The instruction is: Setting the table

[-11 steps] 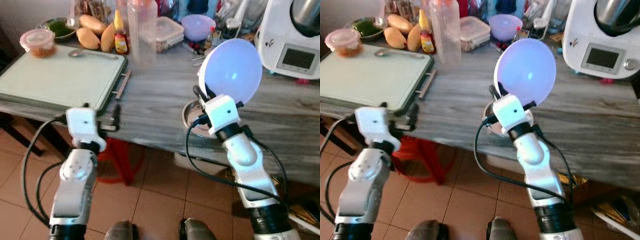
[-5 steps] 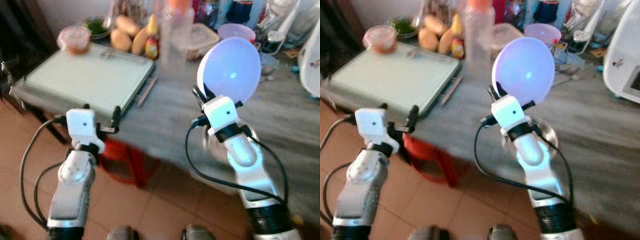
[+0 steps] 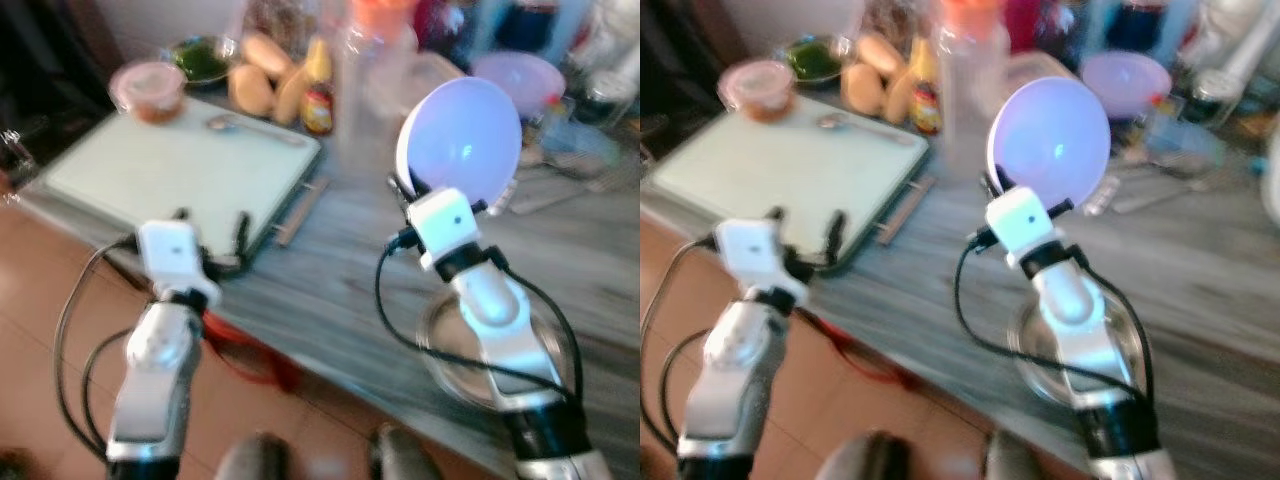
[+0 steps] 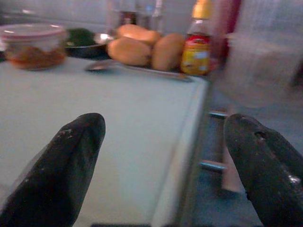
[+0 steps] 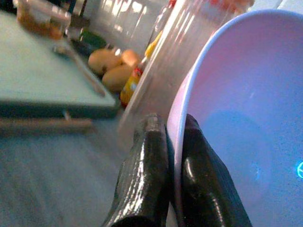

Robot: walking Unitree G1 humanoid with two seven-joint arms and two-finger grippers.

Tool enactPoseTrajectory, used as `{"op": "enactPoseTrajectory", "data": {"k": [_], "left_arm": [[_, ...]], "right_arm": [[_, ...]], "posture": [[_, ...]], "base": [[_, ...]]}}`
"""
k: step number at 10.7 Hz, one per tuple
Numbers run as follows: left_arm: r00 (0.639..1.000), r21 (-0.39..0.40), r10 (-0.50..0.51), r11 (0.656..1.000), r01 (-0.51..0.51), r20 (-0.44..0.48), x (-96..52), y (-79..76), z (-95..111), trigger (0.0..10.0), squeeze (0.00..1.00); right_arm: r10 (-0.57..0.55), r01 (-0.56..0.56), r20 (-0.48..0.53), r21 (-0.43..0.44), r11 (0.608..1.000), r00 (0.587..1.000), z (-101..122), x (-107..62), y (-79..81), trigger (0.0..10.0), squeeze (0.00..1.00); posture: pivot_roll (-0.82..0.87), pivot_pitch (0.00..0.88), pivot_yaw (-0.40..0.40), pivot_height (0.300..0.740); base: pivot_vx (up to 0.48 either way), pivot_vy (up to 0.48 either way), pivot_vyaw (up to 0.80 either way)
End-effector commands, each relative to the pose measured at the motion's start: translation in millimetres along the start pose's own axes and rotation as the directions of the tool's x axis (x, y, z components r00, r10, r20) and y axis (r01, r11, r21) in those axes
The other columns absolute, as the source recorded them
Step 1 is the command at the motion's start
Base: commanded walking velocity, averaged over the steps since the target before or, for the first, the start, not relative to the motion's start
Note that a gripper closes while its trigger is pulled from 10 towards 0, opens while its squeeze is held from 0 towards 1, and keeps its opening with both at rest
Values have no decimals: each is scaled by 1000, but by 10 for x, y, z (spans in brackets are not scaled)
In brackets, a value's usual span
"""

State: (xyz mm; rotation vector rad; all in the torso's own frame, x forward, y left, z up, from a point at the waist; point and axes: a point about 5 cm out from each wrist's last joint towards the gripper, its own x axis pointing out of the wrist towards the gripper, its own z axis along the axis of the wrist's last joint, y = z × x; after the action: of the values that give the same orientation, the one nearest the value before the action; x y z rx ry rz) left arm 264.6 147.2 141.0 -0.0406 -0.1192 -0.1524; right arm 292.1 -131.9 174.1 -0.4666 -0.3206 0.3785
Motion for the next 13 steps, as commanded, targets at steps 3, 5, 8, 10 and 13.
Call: {"op": "enactPoseTrajectory", "data": {"k": [3, 5, 8, 10, 13], "left_arm": [[1000, 7, 12, 1000, -12, -18, -125, 105, -17, 10000, 0], [1000, 2, 0, 1000, 0, -26, -133, 84, -30, 10000, 0], [1000, -13, -15, 1000, 15, -26, -113, 57, -35, 10000, 0], [999, -19, -21, 1000, 21, -25, -99, 38, -40, 10000, 0], [991, -94, -132, 987, 129, -24, -150, -42, -33, 10000, 0]], "right_arm": [[89, -91, -70, -31, 995, 994, -11, -65, 126, 10000, 0], [150, -151, -123, 0, 989, 981, -8, -137, 234, 10000, 0], [265, -256, -225, 71, 964, 937, 6, -224, 363, 10000, 0], [305, -285, -253, 110, 952, 918, -19, -275, 392, 10000, 0], [390, -358, -309, 158, 920, 867, -31, -344, 451, 10000, 4]], "posture": [[-30, 135, 9, 740], [-34, 134, 9, 740], [-44, 132, 5, 740], [-48, 131, 4, 740], [-51, 128, 3, 740]], "base": [[0, 0, 0], [0, 0, 0], [0, 0, 0], [0, 0, 0], [0, 0, 0]]}}
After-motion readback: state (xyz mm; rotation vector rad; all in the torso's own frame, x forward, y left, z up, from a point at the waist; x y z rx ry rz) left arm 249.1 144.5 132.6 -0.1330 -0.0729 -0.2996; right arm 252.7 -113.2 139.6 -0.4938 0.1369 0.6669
